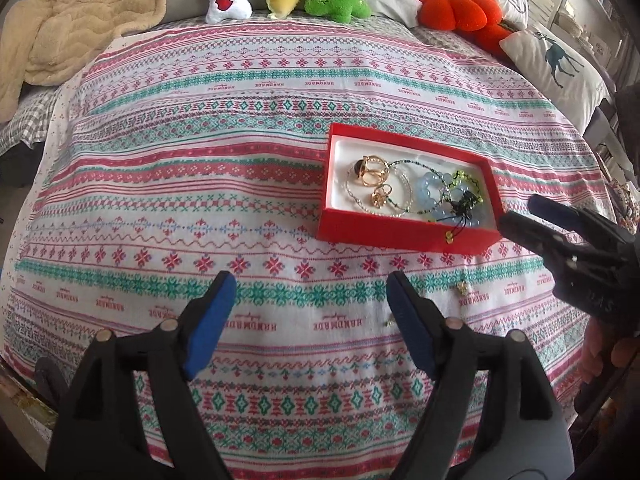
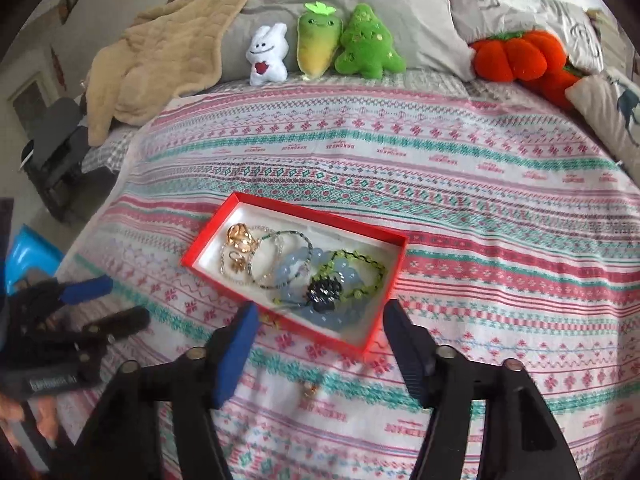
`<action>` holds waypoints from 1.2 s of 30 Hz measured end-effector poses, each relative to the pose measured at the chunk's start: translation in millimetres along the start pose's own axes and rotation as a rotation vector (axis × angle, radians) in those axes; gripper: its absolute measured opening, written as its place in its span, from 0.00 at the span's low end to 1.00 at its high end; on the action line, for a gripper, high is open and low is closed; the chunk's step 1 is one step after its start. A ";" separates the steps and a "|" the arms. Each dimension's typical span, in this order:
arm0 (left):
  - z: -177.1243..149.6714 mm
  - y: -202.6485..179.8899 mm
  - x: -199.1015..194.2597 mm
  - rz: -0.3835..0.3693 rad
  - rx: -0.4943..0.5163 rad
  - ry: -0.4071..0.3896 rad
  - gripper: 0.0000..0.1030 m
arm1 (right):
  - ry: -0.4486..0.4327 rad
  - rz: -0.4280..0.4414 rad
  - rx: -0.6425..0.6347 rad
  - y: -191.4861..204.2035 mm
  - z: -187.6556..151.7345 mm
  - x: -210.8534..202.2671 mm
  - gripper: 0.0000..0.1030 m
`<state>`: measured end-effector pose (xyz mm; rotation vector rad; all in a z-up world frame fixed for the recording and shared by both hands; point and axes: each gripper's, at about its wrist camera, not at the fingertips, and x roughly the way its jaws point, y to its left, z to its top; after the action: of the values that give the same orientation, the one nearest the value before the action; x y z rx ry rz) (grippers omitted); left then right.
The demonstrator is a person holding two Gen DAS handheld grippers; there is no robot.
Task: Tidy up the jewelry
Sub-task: 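Move the left gripper down to a remaining small gold earring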
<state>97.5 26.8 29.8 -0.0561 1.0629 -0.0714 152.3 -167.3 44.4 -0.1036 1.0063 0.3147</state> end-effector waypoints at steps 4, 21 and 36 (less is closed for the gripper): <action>-7.9 6.9 -8.8 -0.004 -0.063 -0.008 0.77 | 0.021 -0.093 -0.037 -3.4 -26.0 -10.5 0.65; -57.4 -15.4 27.1 0.004 0.050 0.060 0.80 | 0.009 -0.106 -0.028 8.5 -61.7 0.5 0.80; -68.3 -18.0 43.2 -0.157 0.132 0.054 0.75 | 0.139 -0.117 0.094 -22.6 -83.9 41.9 0.86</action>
<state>58.1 4.4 -39.5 -0.0183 1.1038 -0.2855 111.8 -199.1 -37.1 -0.0994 1.1461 0.1547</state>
